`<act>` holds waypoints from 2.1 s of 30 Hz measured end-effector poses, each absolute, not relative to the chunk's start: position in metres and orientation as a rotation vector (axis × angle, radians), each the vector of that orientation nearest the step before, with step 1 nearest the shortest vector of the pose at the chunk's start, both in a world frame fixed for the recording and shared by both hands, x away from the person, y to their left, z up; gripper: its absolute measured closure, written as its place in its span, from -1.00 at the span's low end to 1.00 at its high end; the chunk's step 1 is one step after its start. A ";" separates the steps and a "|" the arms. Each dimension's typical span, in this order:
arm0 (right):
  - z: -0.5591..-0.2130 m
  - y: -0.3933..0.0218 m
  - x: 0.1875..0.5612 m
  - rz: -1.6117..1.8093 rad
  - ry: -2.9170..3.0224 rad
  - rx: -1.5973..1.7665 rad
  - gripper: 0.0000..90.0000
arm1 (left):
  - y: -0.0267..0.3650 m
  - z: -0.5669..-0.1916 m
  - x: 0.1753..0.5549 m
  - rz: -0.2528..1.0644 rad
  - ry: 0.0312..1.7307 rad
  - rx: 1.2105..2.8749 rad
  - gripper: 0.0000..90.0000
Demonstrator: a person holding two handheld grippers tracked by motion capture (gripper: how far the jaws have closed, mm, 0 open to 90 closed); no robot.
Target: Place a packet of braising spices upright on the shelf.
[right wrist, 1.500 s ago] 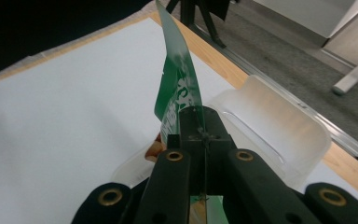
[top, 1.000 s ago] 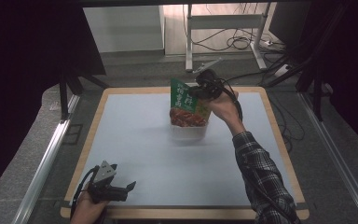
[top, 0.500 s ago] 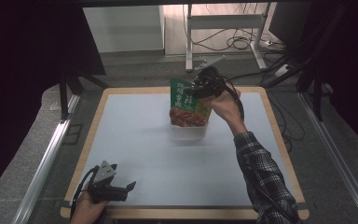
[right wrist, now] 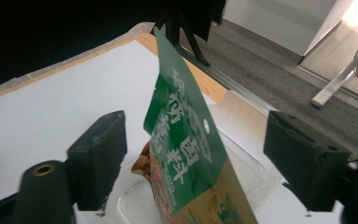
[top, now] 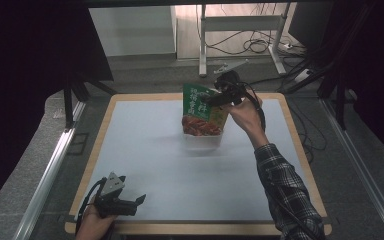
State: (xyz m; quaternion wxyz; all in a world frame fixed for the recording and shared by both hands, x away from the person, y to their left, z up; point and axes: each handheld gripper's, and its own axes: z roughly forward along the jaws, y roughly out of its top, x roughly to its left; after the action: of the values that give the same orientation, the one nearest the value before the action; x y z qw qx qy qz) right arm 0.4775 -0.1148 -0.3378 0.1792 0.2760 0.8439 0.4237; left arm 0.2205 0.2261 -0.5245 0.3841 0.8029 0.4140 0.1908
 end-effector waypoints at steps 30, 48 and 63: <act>-0.335 -0.139 0.455 1.230 2.358 0.762 -1.00 | 0.225 -0.525 0.220 0.491 1.052 2.055 -0.91; -0.349 -0.156 0.441 1.228 2.366 0.804 -1.00 | 0.225 -0.525 0.220 0.490 1.054 2.053 -0.91; -0.371 -0.170 0.425 1.245 2.357 0.821 -1.00 | 0.225 -0.525 0.220 0.491 1.054 2.054 -0.91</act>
State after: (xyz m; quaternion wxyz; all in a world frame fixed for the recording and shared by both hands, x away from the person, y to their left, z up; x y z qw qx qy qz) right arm 0.4252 -0.1703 -0.3712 0.1752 0.2899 0.8319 0.4394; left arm 0.2204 0.2245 -0.5246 0.3808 0.8047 0.4130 0.1922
